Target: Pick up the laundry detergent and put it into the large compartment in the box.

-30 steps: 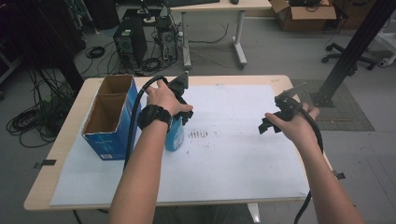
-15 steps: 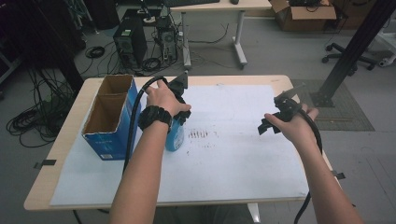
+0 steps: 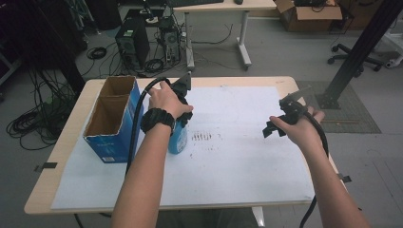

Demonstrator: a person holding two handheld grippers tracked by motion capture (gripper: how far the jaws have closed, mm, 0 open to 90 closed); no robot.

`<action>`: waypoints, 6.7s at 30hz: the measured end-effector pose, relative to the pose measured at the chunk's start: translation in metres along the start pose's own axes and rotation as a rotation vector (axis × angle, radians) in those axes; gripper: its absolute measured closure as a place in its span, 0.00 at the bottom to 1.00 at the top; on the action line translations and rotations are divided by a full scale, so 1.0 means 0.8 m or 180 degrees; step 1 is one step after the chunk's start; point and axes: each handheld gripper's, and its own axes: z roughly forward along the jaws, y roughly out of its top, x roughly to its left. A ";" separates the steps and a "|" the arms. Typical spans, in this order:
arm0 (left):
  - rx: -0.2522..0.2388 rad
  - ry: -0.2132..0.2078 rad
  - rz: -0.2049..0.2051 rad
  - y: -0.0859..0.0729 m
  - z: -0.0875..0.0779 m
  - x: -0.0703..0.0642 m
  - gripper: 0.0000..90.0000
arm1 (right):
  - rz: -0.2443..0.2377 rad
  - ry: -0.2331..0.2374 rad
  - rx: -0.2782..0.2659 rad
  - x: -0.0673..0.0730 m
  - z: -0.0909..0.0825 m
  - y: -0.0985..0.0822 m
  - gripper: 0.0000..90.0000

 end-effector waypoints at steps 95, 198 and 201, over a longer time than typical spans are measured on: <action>-0.0238 -0.0118 -0.0204 -0.008 -0.212 0.044 0.41 | -0.0031 0.0045 -0.0069 0.026 -0.019 0.013 0.04; -0.0268 0.0101 -0.1270 -0.090 -0.150 0.229 0.41 | 0.0030 0.0027 0.0039 0.020 0.005 0.018 0.04; -0.0246 0.0105 -0.1267 -0.091 -0.144 0.231 0.41 | 0.0021 0.0026 0.0035 0.020 0.005 0.019 0.04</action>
